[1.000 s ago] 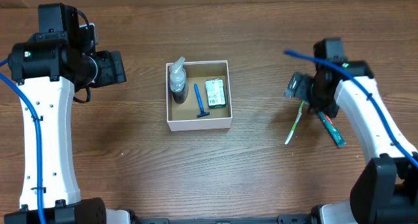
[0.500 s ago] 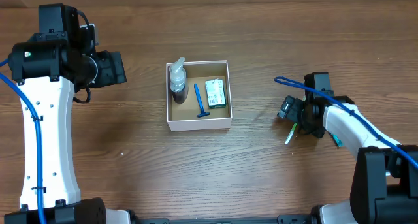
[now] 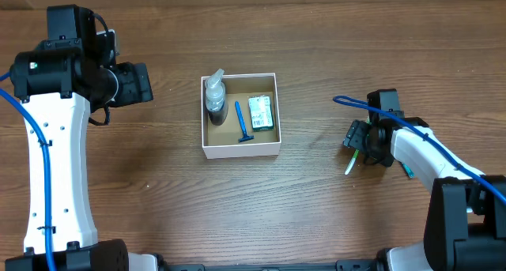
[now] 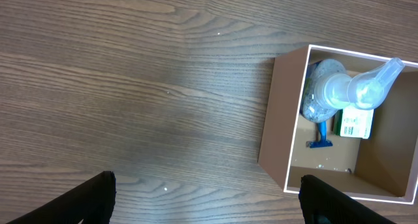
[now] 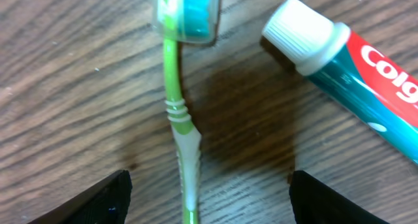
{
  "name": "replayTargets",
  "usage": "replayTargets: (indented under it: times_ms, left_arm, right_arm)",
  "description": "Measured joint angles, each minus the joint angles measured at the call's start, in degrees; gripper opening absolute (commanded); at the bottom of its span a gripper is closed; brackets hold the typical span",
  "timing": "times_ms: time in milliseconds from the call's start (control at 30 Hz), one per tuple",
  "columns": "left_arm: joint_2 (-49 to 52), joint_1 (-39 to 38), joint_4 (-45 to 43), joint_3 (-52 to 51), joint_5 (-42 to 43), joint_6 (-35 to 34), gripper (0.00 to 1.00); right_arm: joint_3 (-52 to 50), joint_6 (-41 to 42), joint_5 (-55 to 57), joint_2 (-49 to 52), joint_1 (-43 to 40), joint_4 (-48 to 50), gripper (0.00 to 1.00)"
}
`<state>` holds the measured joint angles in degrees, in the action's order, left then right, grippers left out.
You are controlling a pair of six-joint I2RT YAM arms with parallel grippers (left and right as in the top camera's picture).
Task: Pack container
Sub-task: 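Move the right gripper to the green toothbrush and grasp it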
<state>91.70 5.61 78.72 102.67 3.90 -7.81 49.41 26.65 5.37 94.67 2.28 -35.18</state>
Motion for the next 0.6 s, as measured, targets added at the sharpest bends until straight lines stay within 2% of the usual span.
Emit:
replayTargets:
  times_ms: [233,500,600]
  left_arm:
    - [0.0,0.0,0.02,0.0,0.0,0.0,0.88]
    - [0.0,0.0,0.0,0.0,0.0,0.0,0.88]
    - [0.0,0.0,0.02,0.0,0.0,0.0,0.88]
  right_arm:
    - [0.17,-1.07,1.22,1.51,0.07,-0.09,0.74]
    - [1.75,-2.1,3.58,3.69,0.02,1.4,0.49]
    - [1.92,-2.19,3.93,3.98,0.0,2.19,0.42]
